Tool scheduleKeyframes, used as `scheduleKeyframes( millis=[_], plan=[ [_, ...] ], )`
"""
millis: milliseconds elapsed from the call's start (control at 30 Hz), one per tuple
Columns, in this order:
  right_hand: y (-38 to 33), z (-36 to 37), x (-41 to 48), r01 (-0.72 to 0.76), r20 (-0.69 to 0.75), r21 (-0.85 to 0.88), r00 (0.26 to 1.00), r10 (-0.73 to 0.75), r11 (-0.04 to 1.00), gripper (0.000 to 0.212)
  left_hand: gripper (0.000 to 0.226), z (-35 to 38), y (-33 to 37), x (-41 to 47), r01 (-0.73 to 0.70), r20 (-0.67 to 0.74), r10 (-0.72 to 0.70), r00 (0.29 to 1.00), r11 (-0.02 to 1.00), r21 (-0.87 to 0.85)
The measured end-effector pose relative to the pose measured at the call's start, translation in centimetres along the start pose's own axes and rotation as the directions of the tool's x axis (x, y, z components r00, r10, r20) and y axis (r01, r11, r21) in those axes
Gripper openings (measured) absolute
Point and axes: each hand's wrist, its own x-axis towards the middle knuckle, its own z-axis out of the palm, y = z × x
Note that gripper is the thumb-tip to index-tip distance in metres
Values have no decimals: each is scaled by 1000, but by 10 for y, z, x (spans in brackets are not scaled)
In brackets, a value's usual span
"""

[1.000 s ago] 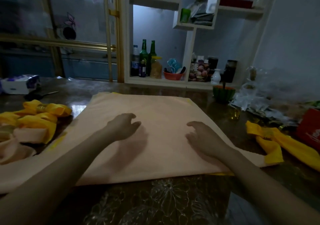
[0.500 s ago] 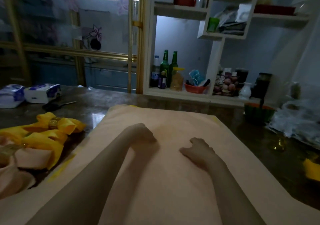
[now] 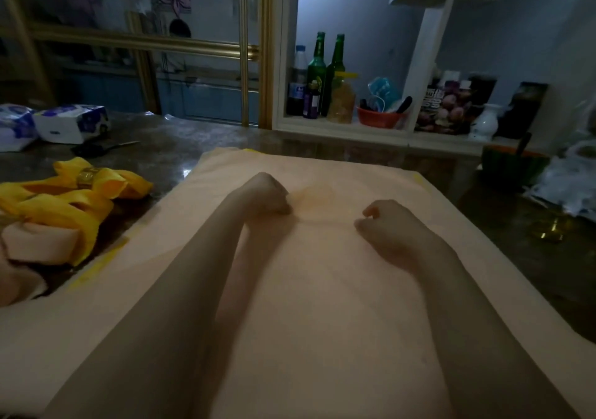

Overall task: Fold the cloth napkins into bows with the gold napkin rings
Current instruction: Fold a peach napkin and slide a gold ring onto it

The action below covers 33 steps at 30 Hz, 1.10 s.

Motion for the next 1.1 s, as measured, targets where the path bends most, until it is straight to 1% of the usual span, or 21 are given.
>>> scheduleKeyframes(
  millis=[67, 100, 200, 267, 300, 367, 400, 433, 533, 633, 700, 767, 834, 900, 1000, 1034, 1100],
  plan=[
    [2, 4, 1, 18, -43, 58, 999, -16, 998, 43, 35, 1, -5, 3, -50, -6, 49, 999, 996, -78],
    [3, 7, 2, 30, -60, 52, 998, -26, 998, 42, 32, 1, -6, 0, -71, -6, 71, 997, 992, -107],
    [5, 17, 5, 67, -122, -61, 990, -74, 996, 36, 18, 1, -13, 2, -78, 2, 80, 997, 982, -172],
    [5, 19, 7, 95, -166, -51, 981, -102, 994, 26, 25, -2, -12, 1, -87, 56, 98, 994, 981, -175],
    [5, 23, 8, 106, -180, 25, 979, -100, 994, 20, 25, -5, -10, 1, -83, 114, 98, 989, 988, -127],
    [4, 24, 7, 137, -201, 123, 973, -110, 983, 21, 11, -8, -6, 0, -41, 224, 51, 973, 998, -49],
    [4, 24, 6, 136, -212, 150, 972, -102, 979, 23, 19, -10, -5, 1, -33, 253, 39, 967, 999, -26],
    [4, 25, 6, 135, -217, 159, 971, -99, 978, 25, 27, -11, -5, 2, -23, 256, 25, 966, 1000, -12],
    [3, 27, 5, 137, -224, 166, 970, -98, 977, 30, 19, -9, -5, 3, -59, 256, 50, 965, 998, 30],
    [-2, 24, 2, 131, -200, 285, 977, -75, 949, 34, 33, -3, -6, 5, -98, 215, 85, 973, 994, 53],
    [-7, 20, 3, 133, -147, 321, 985, -89, 938, 30, 33, 1, -6, 6, -135, 192, 118, 974, 988, 78],
    [-9, 19, 4, 127, -88, 282, 990, -106, 951, 26, 29, 5, -4, 4, -179, 167, 158, 973, 976, 121],
    [-7, 21, 5, 144, -84, 243, 988, -127, 959, 24, 24, 10, -5, 5, -213, 133, 196, 972, 968, 133],
    [-3, 26, 7, 166, -119, 168, 982, -147, 972, 18, 18, 14, -6, 4, -241, 107, 230, 967, 963, 117],
    [-3, 31, 9, 176, -183, 47, 969, -165, 983, 18, 10, 15, -6, 3, -271, 93, 262, 961, 958, 98],
    [-4, 32, 9, 185, -212, 30, 962, -175, 982, 16, 9, 15, -5, 3, -267, 106, 258, 960, 959, 91],
    [-7, 33, 8, 202, -254, 43, 949, -184, 979, 17, 14, 10, -2, 2, -236, 152, 220, 963, 967, 93]
  ],
)
